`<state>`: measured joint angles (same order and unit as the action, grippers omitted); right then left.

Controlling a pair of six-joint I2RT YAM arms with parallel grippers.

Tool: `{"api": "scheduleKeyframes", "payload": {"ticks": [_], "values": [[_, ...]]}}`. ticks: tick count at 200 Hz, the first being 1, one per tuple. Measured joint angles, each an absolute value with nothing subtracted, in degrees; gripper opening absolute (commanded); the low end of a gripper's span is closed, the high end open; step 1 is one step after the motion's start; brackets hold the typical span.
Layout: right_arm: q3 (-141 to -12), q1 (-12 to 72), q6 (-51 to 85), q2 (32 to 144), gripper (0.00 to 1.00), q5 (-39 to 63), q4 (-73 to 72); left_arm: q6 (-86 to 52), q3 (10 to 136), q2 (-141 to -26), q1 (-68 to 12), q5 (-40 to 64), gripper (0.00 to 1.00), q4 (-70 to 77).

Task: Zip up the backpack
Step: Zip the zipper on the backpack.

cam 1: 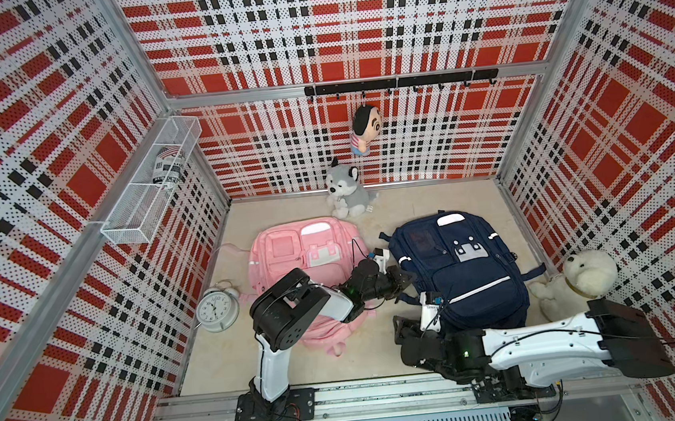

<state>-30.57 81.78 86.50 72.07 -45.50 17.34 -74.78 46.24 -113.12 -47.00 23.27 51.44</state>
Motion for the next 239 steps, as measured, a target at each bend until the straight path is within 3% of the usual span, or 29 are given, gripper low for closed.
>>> {"api": "scheduleKeyframes", "payload": {"ticks": [69, 150, 191, 239], "values": [[-26.04, 81.12, 93.91, 80.75, 0.81, -53.95, 7.9, -76.36, 44.99, -113.12, -46.68, 24.82, 0.0, 54.41], [-26.0, 71.57, 81.62, 90.32, 0.78, -57.58, -12.88, -78.11, 42.61, -111.74, -46.92, 24.53, 0.0, 57.49], [-24.8, 70.19, 74.39, 91.46, 0.59, -59.88, -21.78, -79.44, 41.54, -111.48, -47.03, 24.43, 0.0, 59.99], [-21.34, 69.71, 66.0, 91.39, 0.2, -60.95, -31.33, -80.73, 41.17, -111.63, -47.0, 24.67, 0.0, 61.98]]}}
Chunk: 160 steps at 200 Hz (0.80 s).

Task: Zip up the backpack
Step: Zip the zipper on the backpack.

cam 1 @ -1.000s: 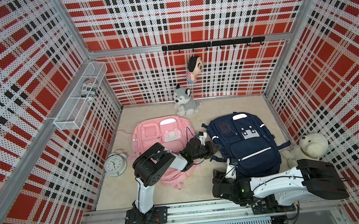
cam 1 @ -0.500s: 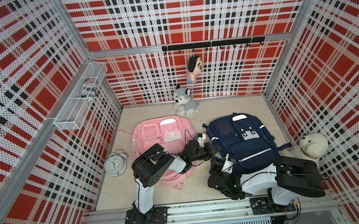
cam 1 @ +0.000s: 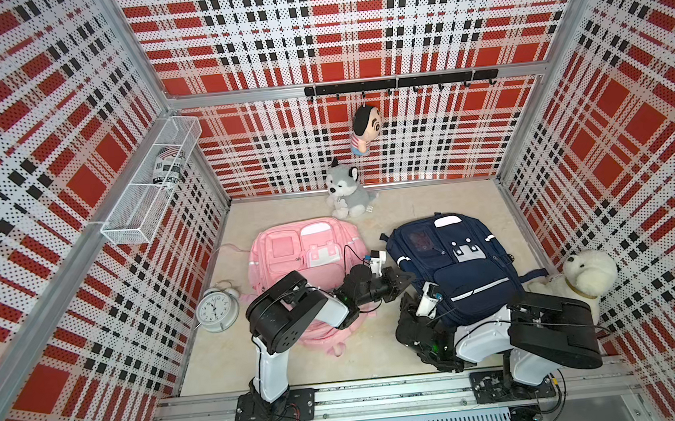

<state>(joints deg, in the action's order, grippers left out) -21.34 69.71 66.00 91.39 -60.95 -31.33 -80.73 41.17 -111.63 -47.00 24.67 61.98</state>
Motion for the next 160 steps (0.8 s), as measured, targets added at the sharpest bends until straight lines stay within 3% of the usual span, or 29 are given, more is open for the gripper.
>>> {"api": "scheduleKeyframes", "payload": {"ticks": [31, 160], "values": [[-21.32, 69.32, 65.78, 90.15, 0.0, -60.71, -31.27, -81.1, 41.08, -112.27, -46.76, 24.99, 0.0, 62.72], [-21.67, 67.26, 72.97, 77.8, 0.0, -45.74, -13.65, -80.79, 43.03, -114.85, -43.64, 31.31, 0.0, 63.31]]}}
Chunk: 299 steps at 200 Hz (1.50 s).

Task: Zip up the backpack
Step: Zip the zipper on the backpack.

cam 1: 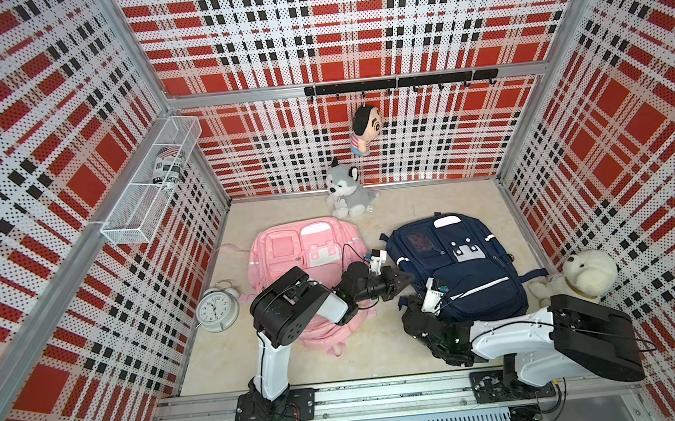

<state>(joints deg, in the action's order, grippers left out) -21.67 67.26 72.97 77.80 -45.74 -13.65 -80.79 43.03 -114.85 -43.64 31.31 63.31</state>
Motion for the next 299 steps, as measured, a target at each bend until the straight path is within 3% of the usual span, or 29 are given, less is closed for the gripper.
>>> {"api": "scheduleKeyframes", "payload": {"ticks": [153, 234, 299], "values": [[-19.16, 69.12, 71.94, 62.78, 0.0, -29.47, 7.73, -81.06, 51.57, -122.43, -38.48, 34.72, 0.0, 60.4], [-16.73, 71.16, 75.29, 45.23, 0.0, -21.89, 24.51, -80.75, 53.1, -123.09, -36.62, 34.22, 0.0, 58.06], [-16.62, 71.48, 77.71, 37.52, 0.0, -19.9, 33.74, -80.51, 53.1, -123.09, -36.58, 33.76, 0.0, 57.49]]}}
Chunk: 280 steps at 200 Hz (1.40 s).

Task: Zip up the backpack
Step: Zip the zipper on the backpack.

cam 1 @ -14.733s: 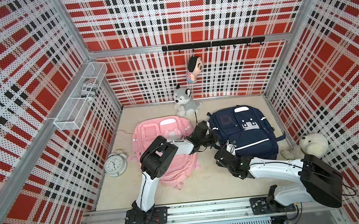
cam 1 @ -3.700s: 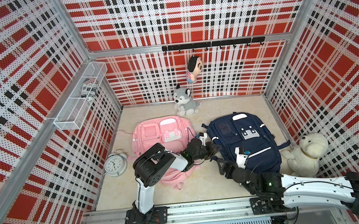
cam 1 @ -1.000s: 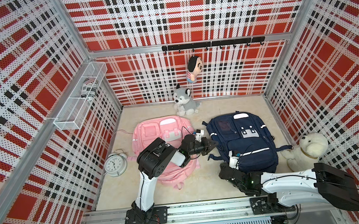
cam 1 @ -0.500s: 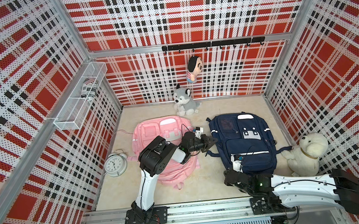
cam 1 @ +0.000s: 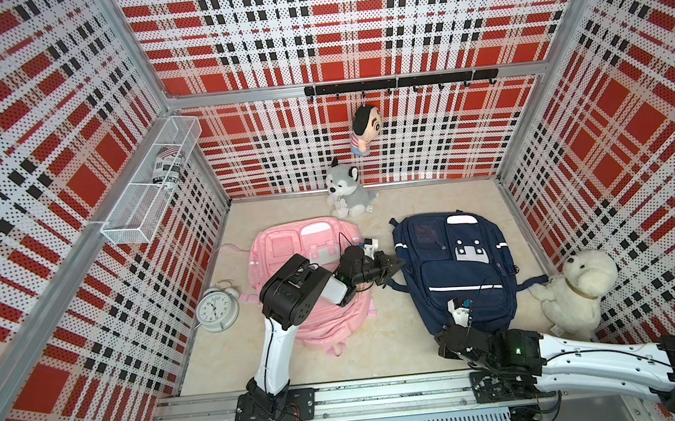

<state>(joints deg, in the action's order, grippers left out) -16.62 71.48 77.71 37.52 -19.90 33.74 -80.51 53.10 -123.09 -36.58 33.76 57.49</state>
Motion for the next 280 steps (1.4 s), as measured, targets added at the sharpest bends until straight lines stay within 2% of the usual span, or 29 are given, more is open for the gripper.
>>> {"api": "scheduleKeyframes", "payload": {"ticks": [55, 141, 151, 163, 176, 189, 200, 201, 203, 228, 254, 280], "values": [[-11.73, 71.48, 77.73, 32.6, 0.0, -16.91, 32.1, -80.27, 53.1, -123.26, -36.73, 33.65, 0.0, 57.28], [-12.88, 71.48, 77.54, 27.86, 0.0, -15.46, 37.41, -79.0, 53.84, -123.68, -36.14, 34.74, 0.0, 55.29], [-12.88, 71.48, 77.54, 27.92, 0.11, -15.42, 37.39, -78.91, 53.84, -123.68, -36.14, 34.74, 0.0, 55.02], [-12.88, 71.48, 77.84, 28.45, 0.3, -15.22, 37.39, -78.7, 53.84, -123.68, -36.12, 34.26, 0.0, 54.76], [-13.26, 71.77, 77.69, 29.76, 0.36, -14.52, 38.13, -78.35, 53.84, -123.68, -35.75, 33.43, 0.0, 54.59], [-14.33, 71.99, 77.62, 31.05, 0.46, -14.59, 39.66, -78.04, 53.84, -123.68, -35.38, 32.47, 0.0, 54.59], [-15.7, 71.99, 77.71, 31.77, 0.46, -15.05, 41.21, -77.91, 53.84, -123.68, -35.16, 31.83, 0.0, 54.61], [-15.81, 71.99, 77.67, 31.79, 0.52, -15.09, 41.32, -77.91, 53.84, -123.68, -35.16, 31.81, 0.0, 54.61], [-16.14, 71.99, 77.76, 31.9, 0.54, -15.2, 41.58, -77.89, 53.84, -123.68, -35.16, 31.73, 0.0, 54.61], [-20.64, 71.99, 79.18, 32.21, 0.54, -16.8, 45.8, -77.71, 53.84, -123.68, -35.46, 30.81, 0.0, 54.61], [-25.69, 72.12, 80.4, 33.43, 0.63, -18.28, 49.8, -77.58, 53.84, -123.68, -35.94, 30.44, 0.0, 54.59], [-30.96, 72.38, 81.12, 38.61, 0.6, -19.03, 52.47, -77.49, 53.84, -123.68, -36.23, 30.02, 0.0, 54.63]]}}
